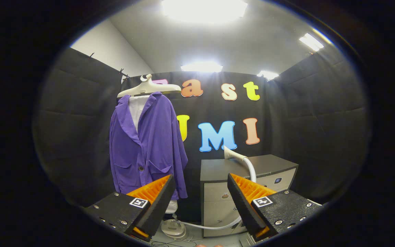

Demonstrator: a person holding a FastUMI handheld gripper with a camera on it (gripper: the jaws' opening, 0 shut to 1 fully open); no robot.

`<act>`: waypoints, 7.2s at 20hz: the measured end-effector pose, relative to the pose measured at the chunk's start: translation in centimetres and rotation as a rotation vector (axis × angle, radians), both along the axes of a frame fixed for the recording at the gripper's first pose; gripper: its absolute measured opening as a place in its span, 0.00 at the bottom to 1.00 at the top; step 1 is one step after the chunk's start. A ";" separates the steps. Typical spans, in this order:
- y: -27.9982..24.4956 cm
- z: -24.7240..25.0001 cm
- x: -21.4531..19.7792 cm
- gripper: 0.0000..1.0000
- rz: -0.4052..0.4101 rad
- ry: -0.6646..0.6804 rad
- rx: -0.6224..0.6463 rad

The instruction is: Iron the clothes twice with a garment steamer, once on the left side and once on the right side.

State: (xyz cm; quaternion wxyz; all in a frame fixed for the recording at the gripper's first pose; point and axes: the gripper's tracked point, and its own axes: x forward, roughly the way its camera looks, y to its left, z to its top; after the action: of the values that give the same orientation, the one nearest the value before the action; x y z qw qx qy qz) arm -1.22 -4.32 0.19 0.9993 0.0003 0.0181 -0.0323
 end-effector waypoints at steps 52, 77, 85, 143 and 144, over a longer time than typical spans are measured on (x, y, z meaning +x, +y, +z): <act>-20.1 -13.6 43.9 0.87 0.365 0.719 1.049; -16.8 -2.9 34.6 0.35 0.417 0.496 1.126; -11.7 1.2 22.4 0.35 0.260 0.313 0.979; 9.7 -0.9 18.3 0.36 0.003 0.031 -0.284; 9.4 -1.7 18.3 0.36 0.001 0.046 -0.289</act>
State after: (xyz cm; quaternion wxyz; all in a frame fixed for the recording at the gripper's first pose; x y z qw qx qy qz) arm 17.05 5.12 -1.54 0.9883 -0.1444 0.0359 -0.0339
